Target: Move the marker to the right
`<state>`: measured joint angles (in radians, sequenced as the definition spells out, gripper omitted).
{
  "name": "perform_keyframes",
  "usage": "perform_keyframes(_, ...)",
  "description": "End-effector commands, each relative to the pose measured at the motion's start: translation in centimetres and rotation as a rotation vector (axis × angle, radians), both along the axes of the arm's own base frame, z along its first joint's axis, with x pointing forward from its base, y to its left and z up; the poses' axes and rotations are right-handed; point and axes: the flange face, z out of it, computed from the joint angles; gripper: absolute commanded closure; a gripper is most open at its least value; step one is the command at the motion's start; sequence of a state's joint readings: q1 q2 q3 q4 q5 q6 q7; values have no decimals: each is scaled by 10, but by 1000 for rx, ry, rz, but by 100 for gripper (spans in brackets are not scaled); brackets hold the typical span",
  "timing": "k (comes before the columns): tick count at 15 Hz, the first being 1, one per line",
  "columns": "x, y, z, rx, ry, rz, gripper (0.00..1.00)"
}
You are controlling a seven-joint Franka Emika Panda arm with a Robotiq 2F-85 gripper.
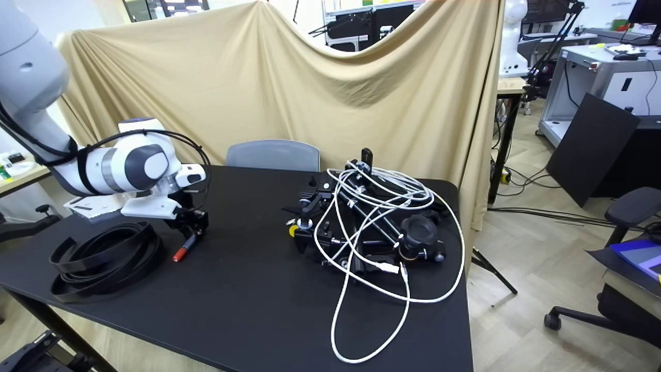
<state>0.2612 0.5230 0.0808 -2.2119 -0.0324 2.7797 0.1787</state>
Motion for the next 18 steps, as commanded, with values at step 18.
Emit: perform_keyframes(18, -57, -33, 67, -26, 59, -84, 94)
